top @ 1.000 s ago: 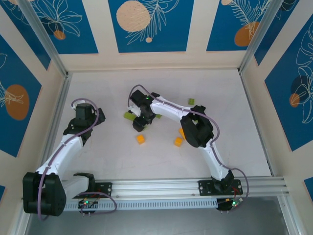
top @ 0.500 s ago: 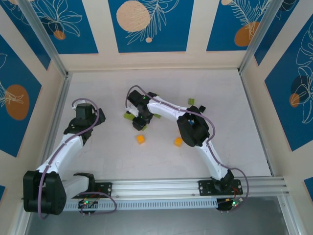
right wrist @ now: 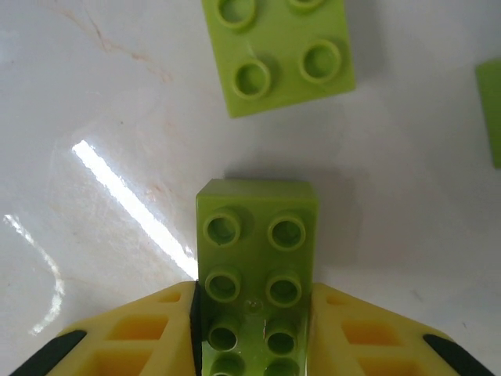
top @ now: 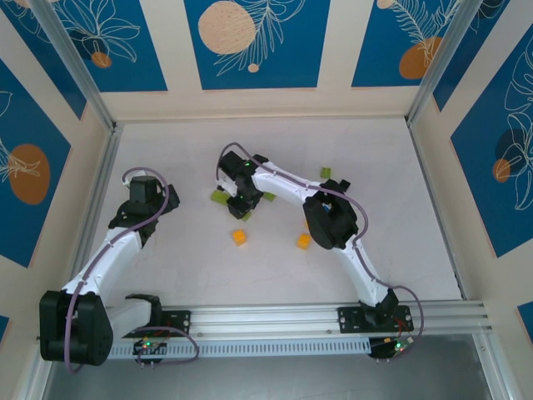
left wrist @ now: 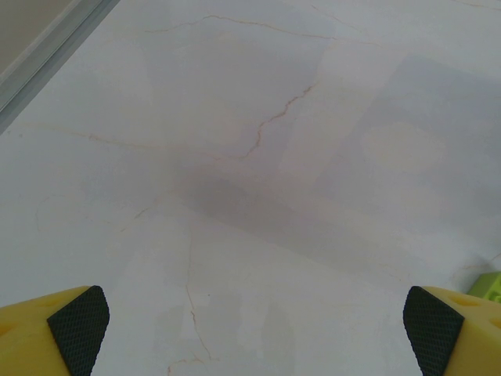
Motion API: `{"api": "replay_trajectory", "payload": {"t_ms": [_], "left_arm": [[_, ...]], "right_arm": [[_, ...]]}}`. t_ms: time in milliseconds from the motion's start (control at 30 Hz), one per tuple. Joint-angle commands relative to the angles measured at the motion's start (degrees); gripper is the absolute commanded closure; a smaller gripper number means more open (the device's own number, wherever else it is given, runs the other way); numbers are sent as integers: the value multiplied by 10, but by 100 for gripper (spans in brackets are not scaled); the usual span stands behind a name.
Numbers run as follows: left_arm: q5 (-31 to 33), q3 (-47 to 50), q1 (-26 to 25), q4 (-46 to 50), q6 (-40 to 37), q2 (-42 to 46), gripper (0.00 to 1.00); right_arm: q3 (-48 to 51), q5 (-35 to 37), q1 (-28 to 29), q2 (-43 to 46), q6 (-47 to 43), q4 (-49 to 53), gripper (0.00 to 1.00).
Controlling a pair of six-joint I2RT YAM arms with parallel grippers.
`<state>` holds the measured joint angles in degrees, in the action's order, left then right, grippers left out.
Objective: Assemble a carrot with lego
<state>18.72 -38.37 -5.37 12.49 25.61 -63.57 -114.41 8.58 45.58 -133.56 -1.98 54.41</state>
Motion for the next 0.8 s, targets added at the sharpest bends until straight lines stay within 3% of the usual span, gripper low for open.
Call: {"api": "replay_trajectory", "payload": {"t_ms": [0,367,767], "left_arm": [[10,-3,9,4,2,6,1],[6,0,9,0,5,4,1],[0,0,9,3,6,8,1]], "right_arm": [[15,-2,-2,72,56,45,66],[146,-12,32,221,232,51,66],[168,-4,76,192,295,-3,66]]}}
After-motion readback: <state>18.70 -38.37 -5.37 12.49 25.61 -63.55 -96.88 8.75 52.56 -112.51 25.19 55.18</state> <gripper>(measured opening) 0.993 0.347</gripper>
